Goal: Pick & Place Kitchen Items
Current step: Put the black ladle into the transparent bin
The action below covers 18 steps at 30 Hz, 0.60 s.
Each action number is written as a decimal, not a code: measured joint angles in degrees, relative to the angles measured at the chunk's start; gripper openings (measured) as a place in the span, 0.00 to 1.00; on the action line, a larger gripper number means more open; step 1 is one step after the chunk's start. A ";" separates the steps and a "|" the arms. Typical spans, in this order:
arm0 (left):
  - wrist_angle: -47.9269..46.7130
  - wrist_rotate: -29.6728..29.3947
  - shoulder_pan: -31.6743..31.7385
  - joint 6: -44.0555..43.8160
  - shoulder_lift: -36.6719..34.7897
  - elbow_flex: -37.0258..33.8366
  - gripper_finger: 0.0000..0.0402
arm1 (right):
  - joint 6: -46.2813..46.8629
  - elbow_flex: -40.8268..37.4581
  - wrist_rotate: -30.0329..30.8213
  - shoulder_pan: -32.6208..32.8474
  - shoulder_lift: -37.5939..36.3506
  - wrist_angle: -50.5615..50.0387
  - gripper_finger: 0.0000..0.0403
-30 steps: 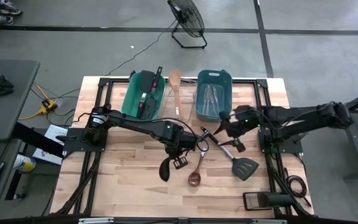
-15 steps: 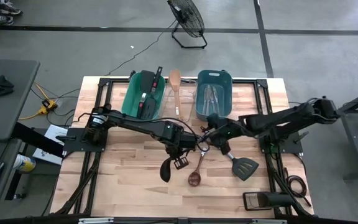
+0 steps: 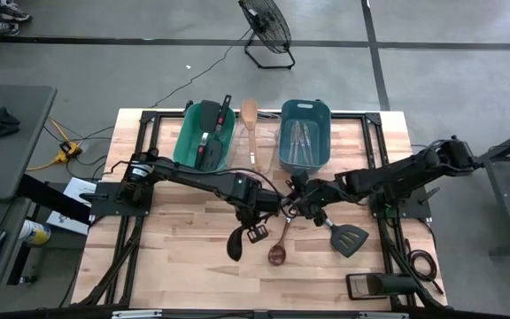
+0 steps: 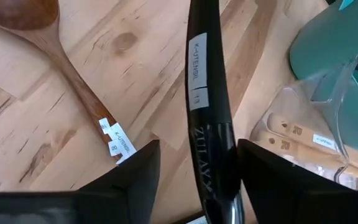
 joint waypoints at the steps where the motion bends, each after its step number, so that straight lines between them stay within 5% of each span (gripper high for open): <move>1: 0.06 -0.01 -0.02 0.00 0.00 0.00 0.04 | 0.02 0.00 0.00 0.07 0.00 0.02 0.47; 11: 0.49 0.04 0.02 1.02 0.00 0.00 0.04 | 1.47 0.00 1.85 0.26 0.00 -0.16 0.24; 18: 0.83 0.04 0.00 1.01 0.02 0.00 0.04 | 1.71 0.00 0.06 0.22 0.00 -0.83 0.23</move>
